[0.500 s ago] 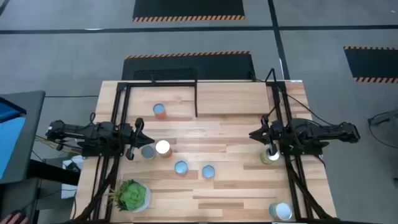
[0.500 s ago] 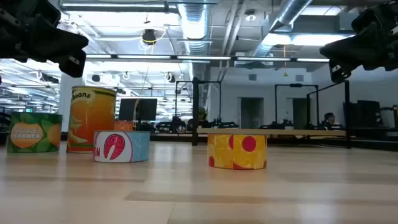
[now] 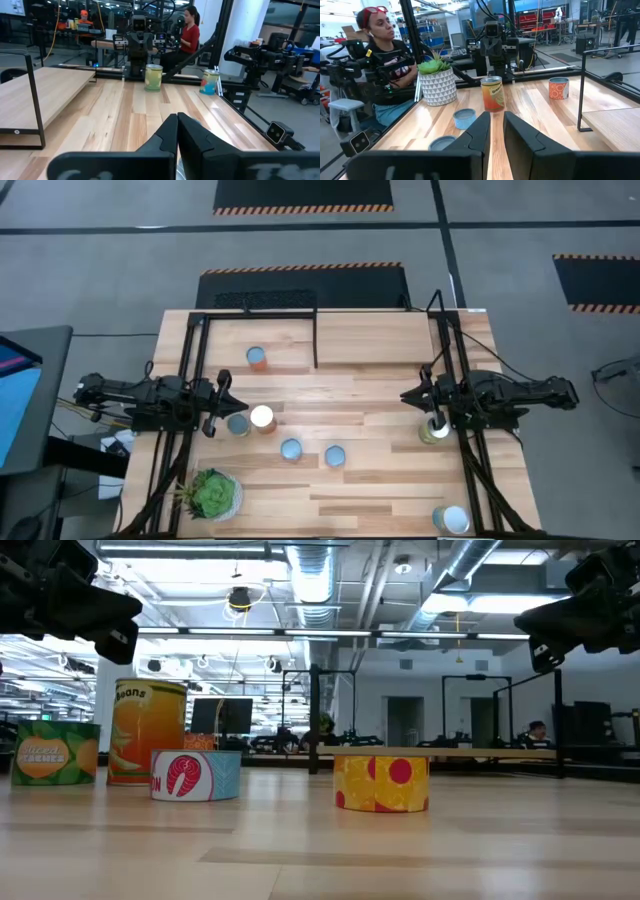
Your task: Pick and place cans onto a shelf
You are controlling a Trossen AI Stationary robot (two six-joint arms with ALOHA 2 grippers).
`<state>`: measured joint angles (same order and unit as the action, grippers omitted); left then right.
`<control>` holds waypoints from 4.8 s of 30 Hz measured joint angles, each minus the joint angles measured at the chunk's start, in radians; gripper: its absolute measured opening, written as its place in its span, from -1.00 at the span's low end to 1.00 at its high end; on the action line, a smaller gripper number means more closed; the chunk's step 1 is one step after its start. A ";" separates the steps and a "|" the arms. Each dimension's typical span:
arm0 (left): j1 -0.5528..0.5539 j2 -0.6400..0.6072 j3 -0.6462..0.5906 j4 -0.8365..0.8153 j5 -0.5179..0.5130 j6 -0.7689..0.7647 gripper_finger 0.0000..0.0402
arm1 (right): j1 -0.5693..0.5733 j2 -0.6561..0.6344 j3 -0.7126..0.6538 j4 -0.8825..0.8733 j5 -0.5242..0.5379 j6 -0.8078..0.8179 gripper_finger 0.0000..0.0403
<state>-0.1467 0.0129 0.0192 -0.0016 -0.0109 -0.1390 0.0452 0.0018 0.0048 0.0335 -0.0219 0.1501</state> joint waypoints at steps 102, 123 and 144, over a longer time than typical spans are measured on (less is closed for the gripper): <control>0.000 0.000 0.000 0.000 -0.001 0.093 -1.00 | 0.000 0.000 0.000 0.000 0.000 0.000 -0.61; 0.000 0.000 0.000 0.000 -0.001 0.092 -1.00 | 0.000 0.000 0.000 0.000 0.000 0.000 -0.61; 0.001 0.000 0.000 0.000 0.000 0.091 -1.00 | 0.000 0.000 0.000 0.000 0.000 0.000 -0.61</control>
<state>-0.1462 0.0129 0.0190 -0.0017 -0.0113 -0.0483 0.0452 0.0018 0.0048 0.0338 -0.0219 0.1500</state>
